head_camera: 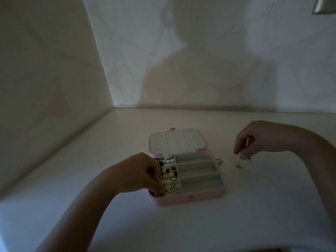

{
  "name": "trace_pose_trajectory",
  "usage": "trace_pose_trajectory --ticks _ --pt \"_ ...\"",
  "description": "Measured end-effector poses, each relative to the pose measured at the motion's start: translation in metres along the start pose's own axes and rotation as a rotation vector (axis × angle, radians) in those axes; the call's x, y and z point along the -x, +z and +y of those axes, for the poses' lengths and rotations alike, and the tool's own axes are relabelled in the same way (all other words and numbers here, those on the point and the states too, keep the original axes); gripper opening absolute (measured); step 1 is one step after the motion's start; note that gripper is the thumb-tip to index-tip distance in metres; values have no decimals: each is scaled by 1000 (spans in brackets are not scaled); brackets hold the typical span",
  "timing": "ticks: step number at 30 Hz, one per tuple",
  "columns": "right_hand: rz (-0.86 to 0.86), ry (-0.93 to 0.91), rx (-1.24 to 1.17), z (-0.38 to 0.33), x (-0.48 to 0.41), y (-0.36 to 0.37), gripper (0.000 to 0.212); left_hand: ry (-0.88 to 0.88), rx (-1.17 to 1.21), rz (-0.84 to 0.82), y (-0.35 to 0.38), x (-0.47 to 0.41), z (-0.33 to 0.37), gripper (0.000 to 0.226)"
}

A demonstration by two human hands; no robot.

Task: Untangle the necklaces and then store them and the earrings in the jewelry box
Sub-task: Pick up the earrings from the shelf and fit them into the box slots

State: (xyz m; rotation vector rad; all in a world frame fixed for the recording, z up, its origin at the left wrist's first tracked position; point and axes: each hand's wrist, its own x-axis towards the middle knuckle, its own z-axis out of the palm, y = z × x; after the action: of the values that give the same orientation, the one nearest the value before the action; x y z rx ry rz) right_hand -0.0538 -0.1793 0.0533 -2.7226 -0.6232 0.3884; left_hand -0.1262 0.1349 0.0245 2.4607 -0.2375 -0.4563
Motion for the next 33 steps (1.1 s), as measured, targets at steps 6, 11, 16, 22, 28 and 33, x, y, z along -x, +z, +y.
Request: trace_pose_trajectory --ticks 6,11,16,22,28,33 --pt "-101 91 42 4 -11 12 11 13 116 -2 -6 2 -3 42" --pt "-100 67 48 2 -18 19 19 41 318 80 -10 4 -2 44" --pt "219 -49 -135 -15 -14 17 18 124 401 169 -7 2 -2 35" --pt "283 -318 -1070 -82 -5 47 19 278 504 237 2 3 8 24" --pt "209 -297 -1237 -100 -9 76 29 323 628 260 8 3 13 17" --pt "210 -313 -1228 -100 -10 80 31 303 686 213 9 1 13 15"
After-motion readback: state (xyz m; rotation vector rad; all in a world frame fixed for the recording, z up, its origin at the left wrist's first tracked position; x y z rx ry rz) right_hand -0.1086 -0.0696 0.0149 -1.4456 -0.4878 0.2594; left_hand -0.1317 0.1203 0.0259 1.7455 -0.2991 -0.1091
